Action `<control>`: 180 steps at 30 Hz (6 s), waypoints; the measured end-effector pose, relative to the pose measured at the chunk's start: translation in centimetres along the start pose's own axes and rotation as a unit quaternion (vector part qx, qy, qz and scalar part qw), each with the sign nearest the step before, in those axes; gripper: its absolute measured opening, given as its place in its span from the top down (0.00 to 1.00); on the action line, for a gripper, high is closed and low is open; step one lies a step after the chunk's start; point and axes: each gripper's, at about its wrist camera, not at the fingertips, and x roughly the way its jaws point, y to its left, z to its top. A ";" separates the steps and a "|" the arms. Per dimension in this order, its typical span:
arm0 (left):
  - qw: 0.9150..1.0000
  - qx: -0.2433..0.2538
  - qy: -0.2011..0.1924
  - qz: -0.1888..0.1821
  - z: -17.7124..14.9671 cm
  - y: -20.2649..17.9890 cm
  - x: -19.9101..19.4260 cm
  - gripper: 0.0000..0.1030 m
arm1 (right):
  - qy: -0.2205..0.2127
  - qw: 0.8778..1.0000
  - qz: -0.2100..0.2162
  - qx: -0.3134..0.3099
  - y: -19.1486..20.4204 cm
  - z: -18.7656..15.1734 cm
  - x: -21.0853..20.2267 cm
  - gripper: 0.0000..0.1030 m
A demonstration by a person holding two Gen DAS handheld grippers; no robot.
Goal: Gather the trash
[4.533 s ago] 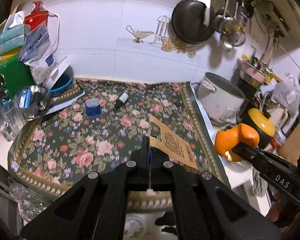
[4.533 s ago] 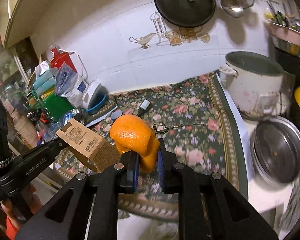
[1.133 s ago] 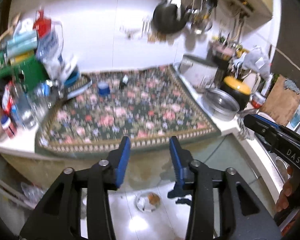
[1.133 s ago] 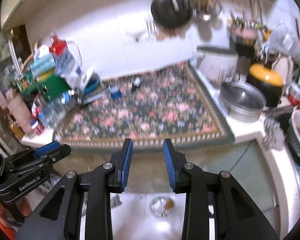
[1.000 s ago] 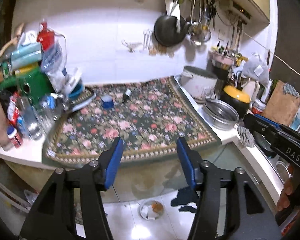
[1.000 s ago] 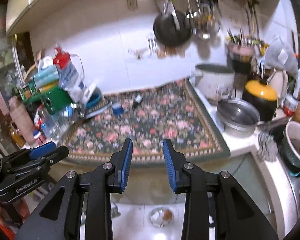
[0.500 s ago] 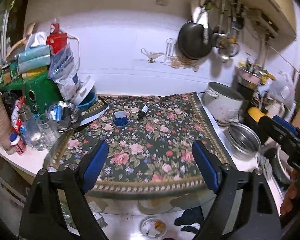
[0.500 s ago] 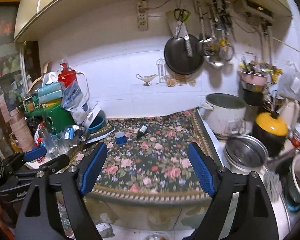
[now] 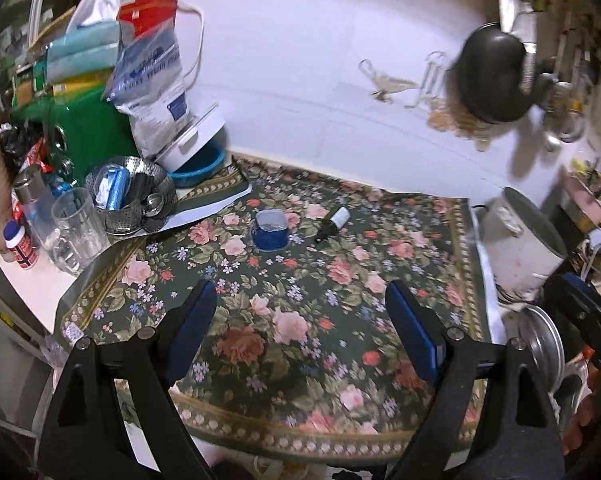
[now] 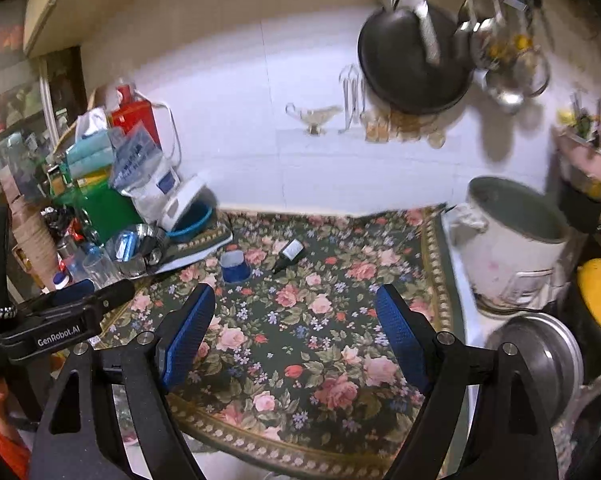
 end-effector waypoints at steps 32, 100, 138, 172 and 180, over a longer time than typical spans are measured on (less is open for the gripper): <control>0.973 0.055 0.210 -0.083 7.3 7.6 31.4 0.17 | 0.216 0.955 -0.015 0.203 -0.8 2.4 41.3 0.62; 0.979 0.151 0.021 -0.137 -14.0 6.1 -15.0 0.33 | 0.010 0.983 -0.064 0.170 10.6 -14.3 -10.3 0.62; 0.965 0.075 0.240 -0.077 -47.9 7.9 15.4 0.33 | 0.252 0.948 -0.032 0.191 -0.1 -48.7 11.9 0.62; 0.971 0.113 0.193 -0.088 -39.5 0.3 6.8 0.24 | 0.205 0.958 -0.051 0.193 -3.7 -40.0 1.5 0.50; 0.987 0.107 0.091 -0.074 -31.3 -1.4 -12.2 0.24 | 0.149 0.978 -0.026 0.147 -0.4 -30.3 -10.9 0.50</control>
